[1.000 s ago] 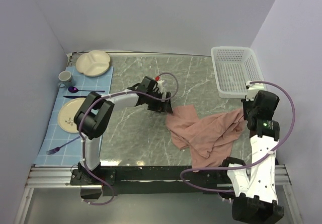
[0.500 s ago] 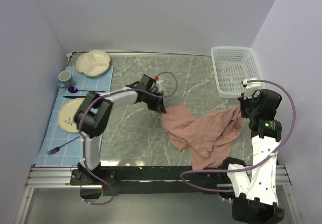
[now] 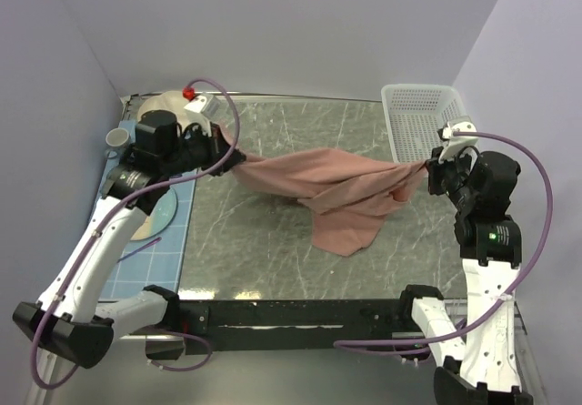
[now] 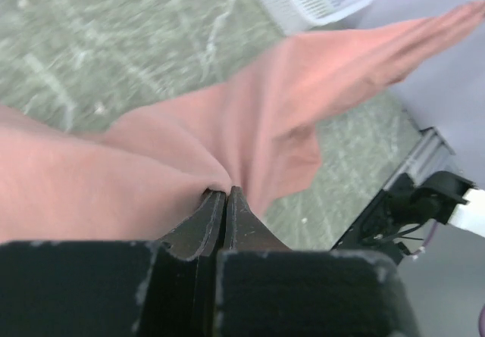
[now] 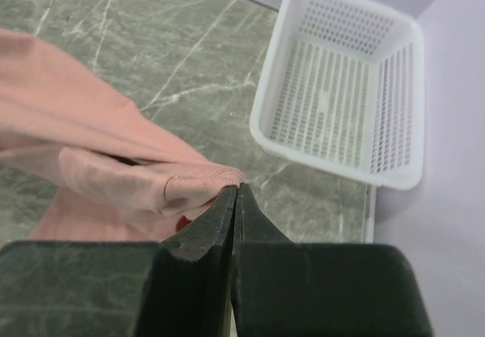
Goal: Roll the t-shirts
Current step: Place the T-shirt at the center of the board.
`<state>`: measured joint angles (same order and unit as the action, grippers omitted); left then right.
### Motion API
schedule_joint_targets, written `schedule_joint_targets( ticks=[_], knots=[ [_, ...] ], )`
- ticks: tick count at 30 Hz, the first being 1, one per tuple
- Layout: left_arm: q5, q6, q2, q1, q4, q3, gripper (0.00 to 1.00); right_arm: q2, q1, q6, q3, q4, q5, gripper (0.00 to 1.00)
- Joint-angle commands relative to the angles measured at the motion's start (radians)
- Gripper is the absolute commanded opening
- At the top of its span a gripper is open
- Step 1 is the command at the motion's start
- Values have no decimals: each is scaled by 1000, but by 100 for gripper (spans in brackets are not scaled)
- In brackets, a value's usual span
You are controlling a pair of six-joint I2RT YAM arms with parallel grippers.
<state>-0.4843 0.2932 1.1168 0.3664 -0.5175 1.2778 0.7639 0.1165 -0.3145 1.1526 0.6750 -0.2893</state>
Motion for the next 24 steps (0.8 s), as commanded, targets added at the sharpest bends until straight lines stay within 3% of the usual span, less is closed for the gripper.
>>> schedule_joint_targets(
  ticks=[1,8,14,21,22,23,24],
  knots=[
    [55,-54,-5,-32,-147,44,1,-44,55,49,-8,23,-8,0],
    [102,-34,55,-47,-82,25,1,-22,64,51,-114,26,67,0],
    [147,-66,311,-49,77,23,1,112,90,-29,-275,-113,127,0],
    [193,-97,676,-53,126,147,1,248,124,-122,-335,-206,125,0],
    [190,-91,701,-55,131,172,4,256,124,-136,-335,-201,119,5],
    [184,-85,724,-55,131,184,23,261,124,-153,-335,-196,102,16],
    [184,-71,754,-55,131,198,35,259,123,-190,-321,-171,90,31]
  ],
)
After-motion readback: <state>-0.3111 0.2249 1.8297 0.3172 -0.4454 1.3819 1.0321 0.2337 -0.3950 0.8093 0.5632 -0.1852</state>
